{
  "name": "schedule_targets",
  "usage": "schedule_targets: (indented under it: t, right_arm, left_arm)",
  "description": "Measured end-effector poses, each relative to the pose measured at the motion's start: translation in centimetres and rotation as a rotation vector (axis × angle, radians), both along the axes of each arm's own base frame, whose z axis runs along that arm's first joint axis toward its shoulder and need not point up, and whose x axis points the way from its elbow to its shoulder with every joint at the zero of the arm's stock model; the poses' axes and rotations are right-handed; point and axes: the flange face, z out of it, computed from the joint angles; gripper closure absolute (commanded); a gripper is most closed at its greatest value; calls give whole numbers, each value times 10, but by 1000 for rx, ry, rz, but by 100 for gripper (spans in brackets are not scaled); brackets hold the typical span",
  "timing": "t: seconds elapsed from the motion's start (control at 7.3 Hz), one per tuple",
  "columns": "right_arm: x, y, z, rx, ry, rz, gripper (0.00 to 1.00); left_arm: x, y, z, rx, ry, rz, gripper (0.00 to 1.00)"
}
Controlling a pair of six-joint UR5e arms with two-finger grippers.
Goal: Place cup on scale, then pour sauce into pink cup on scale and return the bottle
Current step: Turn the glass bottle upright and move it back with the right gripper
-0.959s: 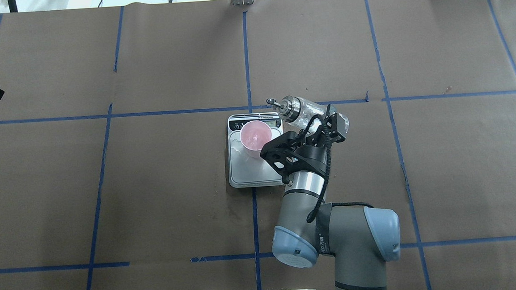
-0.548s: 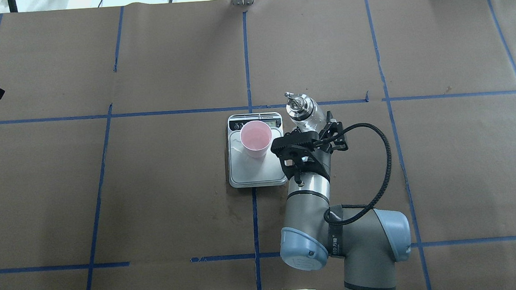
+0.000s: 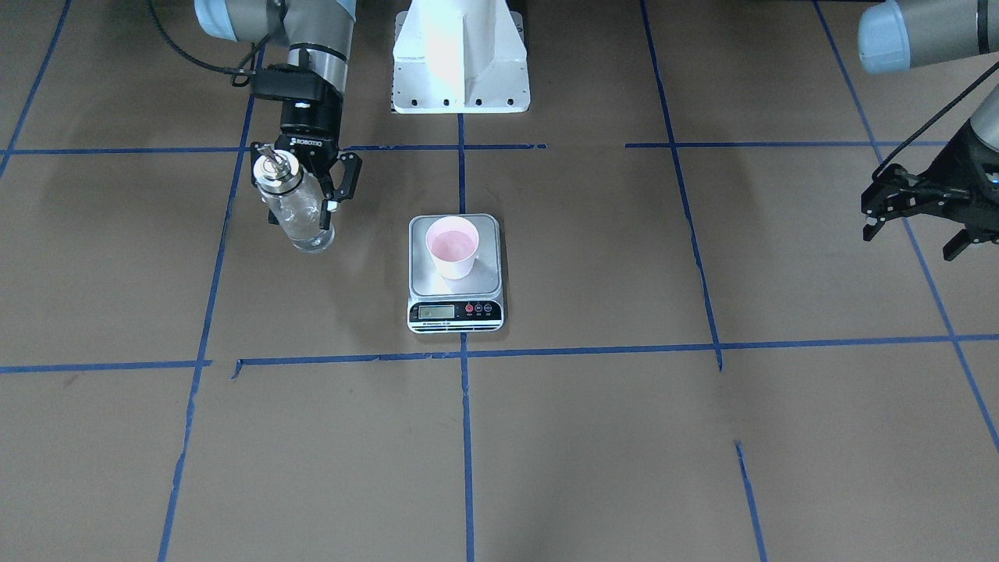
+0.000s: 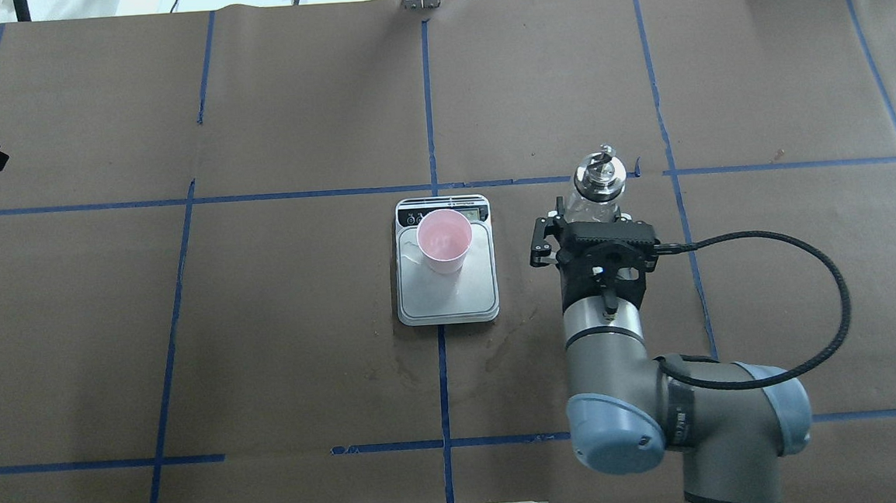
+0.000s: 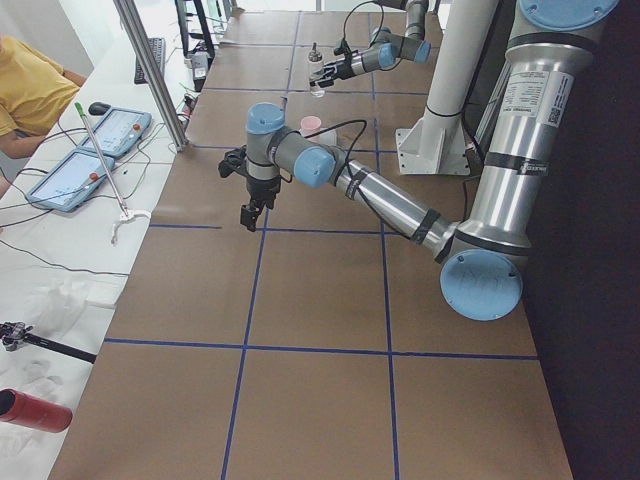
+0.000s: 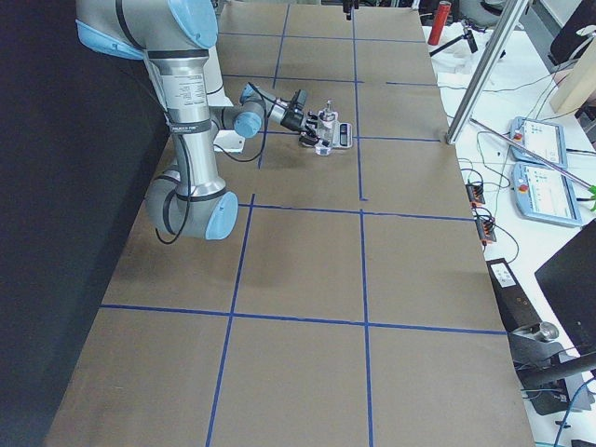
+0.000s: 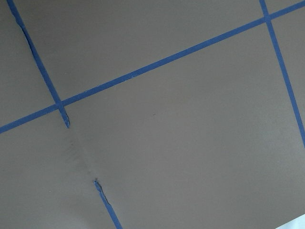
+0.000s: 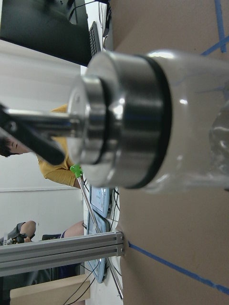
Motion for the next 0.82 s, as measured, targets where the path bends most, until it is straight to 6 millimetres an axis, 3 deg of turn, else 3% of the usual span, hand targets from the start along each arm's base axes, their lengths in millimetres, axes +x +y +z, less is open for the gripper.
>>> schedule_targets:
  t: [0.27, 0.55, 0.82]
  right_arm:
    - [25, 6, 50, 5, -58, 2, 100]
    - [26, 7, 77, 1, -64, 6, 100]
    - [12, 5, 100, -9, -50, 19, 100]
  left_arm:
    - [-1, 1, -4, 5, 4, -3, 0]
    - [-1, 3, -7, 3, 8, -11, 0]
    - [-2, 4, -9, 3, 11, -16, 0]
